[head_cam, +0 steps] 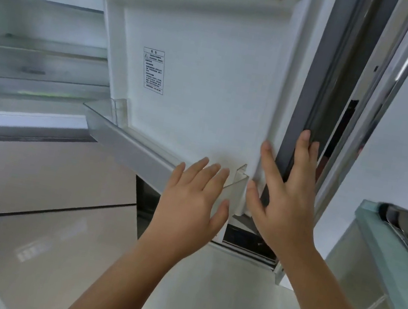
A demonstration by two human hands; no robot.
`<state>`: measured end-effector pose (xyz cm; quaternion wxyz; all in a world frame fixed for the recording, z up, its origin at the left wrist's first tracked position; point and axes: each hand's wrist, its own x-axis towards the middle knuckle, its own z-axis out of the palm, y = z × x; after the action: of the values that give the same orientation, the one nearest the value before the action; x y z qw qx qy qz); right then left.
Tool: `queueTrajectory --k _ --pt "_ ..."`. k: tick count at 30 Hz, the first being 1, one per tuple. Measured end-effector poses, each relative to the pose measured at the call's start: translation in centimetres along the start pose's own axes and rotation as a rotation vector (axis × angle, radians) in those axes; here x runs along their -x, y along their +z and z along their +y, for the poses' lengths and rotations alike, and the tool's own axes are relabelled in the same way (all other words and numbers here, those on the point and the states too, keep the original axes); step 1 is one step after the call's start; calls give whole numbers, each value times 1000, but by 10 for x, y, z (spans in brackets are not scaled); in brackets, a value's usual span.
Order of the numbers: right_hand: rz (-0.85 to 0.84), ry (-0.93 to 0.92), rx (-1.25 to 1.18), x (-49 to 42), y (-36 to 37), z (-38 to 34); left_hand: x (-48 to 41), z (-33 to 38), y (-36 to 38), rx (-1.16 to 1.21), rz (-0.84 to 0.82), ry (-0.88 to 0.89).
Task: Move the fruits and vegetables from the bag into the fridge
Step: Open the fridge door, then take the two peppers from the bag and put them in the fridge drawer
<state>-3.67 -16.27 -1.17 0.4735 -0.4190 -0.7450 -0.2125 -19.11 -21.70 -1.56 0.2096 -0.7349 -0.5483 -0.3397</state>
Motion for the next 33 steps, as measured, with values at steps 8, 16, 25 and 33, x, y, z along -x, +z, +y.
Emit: queueTrajectory --k 8,16,25,33 --pt "-66 2 -44 -8 6 38 -20 23 18 -71 -47 -62" --pt "-143 55 -60 -7 -1 39 -20 31 21 -136 -85 -102" --pt "-181 60 -56 29 -32 -17 31 34 -5 -107 15 -112" --pt "-249 170 120 91 -72 -70 94 32 -30 18 -129 -42"
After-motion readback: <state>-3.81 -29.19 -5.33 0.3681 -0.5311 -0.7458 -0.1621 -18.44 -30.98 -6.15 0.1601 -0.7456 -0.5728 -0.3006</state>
